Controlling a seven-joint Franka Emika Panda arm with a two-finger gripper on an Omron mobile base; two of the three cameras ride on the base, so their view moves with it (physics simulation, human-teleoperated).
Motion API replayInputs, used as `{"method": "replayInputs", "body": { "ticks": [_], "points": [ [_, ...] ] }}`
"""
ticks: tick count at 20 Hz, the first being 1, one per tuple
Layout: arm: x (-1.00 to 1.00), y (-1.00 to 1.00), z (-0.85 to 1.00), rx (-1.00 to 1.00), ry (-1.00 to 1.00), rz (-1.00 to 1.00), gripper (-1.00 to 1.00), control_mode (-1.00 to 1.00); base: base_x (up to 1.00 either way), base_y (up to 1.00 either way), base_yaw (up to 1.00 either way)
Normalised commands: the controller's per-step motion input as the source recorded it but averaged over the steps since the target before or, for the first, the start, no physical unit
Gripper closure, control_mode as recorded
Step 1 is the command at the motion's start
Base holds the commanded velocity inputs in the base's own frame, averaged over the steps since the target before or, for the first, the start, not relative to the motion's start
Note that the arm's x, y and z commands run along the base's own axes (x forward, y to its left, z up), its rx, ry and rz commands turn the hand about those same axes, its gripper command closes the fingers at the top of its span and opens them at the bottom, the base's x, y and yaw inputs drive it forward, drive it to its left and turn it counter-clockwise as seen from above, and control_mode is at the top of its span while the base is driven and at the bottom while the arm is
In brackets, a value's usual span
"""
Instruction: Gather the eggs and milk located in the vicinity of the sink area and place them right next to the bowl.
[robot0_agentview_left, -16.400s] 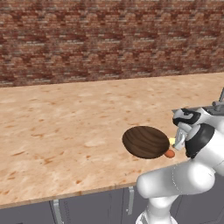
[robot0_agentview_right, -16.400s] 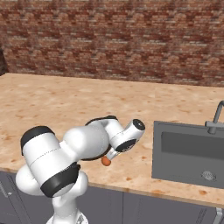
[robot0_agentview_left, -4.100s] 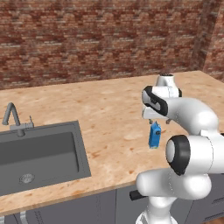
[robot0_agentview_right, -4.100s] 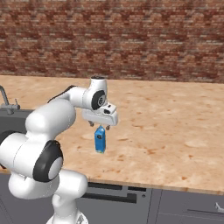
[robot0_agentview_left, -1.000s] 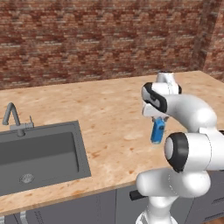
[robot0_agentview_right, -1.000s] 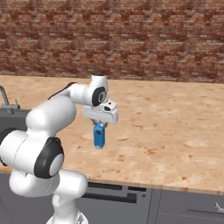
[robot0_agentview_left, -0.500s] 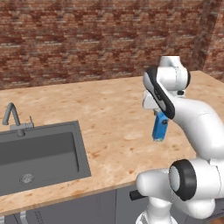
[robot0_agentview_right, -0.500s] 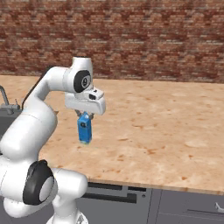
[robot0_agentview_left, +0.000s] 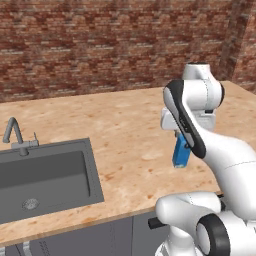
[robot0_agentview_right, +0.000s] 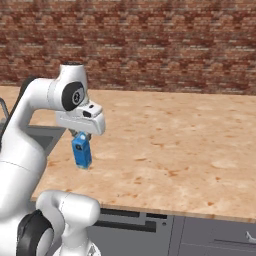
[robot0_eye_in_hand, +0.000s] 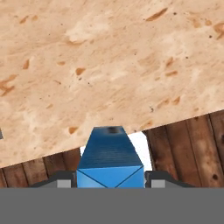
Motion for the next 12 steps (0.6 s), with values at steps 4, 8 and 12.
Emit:
{"method": "replayInputs", "body": {
  "ticks": [4, 8, 12],
  "points": [
    [0.0, 0.0, 0.0, 0.0, 0.0, 0.0, 1.0, -1.0, 0.0, 0.0, 0.0],
    [0.0, 0.0, 0.0, 0.0, 0.0, 0.0, 1.0, -1.0, 0.0, 0.0, 0.0],
    [0.0, 0.0, 0.0, 0.0, 0.0, 0.0, 1.0, 1.0, -0.21, 0.01, 0.0]
  ]
}}
